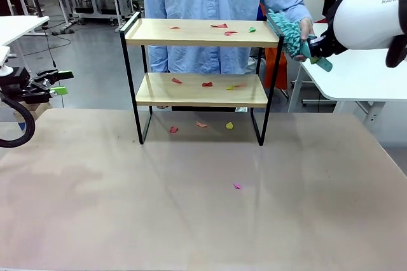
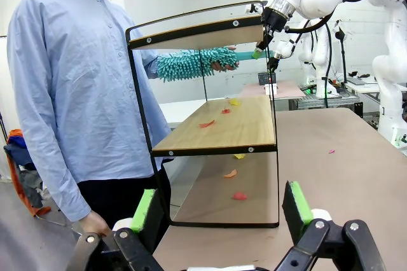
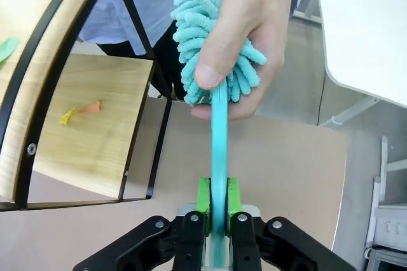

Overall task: Clean the shelf.
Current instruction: Pick up the Duster handed by the human.

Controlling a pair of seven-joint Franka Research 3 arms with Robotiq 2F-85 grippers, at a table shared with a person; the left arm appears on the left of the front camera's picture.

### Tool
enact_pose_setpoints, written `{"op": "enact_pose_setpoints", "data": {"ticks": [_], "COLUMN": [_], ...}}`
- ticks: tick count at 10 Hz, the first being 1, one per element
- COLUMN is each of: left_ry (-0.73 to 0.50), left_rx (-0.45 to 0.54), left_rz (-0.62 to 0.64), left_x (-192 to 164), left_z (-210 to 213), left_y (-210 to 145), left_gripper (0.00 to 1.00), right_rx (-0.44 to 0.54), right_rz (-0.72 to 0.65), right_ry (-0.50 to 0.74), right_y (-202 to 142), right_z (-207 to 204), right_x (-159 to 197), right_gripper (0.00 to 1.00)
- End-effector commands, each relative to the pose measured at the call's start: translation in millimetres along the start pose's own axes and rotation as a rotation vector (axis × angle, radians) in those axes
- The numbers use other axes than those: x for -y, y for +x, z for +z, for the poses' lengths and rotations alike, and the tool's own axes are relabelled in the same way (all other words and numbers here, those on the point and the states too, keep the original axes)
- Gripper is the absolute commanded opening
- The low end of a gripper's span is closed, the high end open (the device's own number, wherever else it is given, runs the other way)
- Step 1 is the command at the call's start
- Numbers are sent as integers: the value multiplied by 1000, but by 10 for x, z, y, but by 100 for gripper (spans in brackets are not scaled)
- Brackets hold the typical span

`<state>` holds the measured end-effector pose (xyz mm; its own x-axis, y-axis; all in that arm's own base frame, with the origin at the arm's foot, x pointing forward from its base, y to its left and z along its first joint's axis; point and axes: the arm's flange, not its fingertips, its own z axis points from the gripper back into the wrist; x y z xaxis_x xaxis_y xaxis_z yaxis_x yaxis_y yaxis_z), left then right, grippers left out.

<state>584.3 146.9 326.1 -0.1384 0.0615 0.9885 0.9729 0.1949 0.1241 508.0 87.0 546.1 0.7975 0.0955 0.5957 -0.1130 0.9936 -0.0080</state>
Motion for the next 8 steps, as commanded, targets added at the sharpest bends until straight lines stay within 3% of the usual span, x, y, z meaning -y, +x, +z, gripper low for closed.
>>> {"op": "enact_pose_setpoints", "data": {"ticks": [1,3,4,8], "left_ry": [-10,-10,-10,-10], "left_rx": [-7,-7,-7,-7], "left_rz": [-11,-11,-11,-11], "left_x": [0,0,0,0], "left_z": [0,0,0,0], "left_y": [20,20,20,20], "left_gripper": [100,100,100,100], "right_rx": [-20,9,-14,-14], "right_rz": [-60,-163,-43,-43], "right_ry": [-67,-64,-24,-24], "right_y": [1,5,-16,-16], "right_z": [30,98,1,1], "right_x": [-80,-24,19,19], "right_gripper": [0,0,8,8]}}
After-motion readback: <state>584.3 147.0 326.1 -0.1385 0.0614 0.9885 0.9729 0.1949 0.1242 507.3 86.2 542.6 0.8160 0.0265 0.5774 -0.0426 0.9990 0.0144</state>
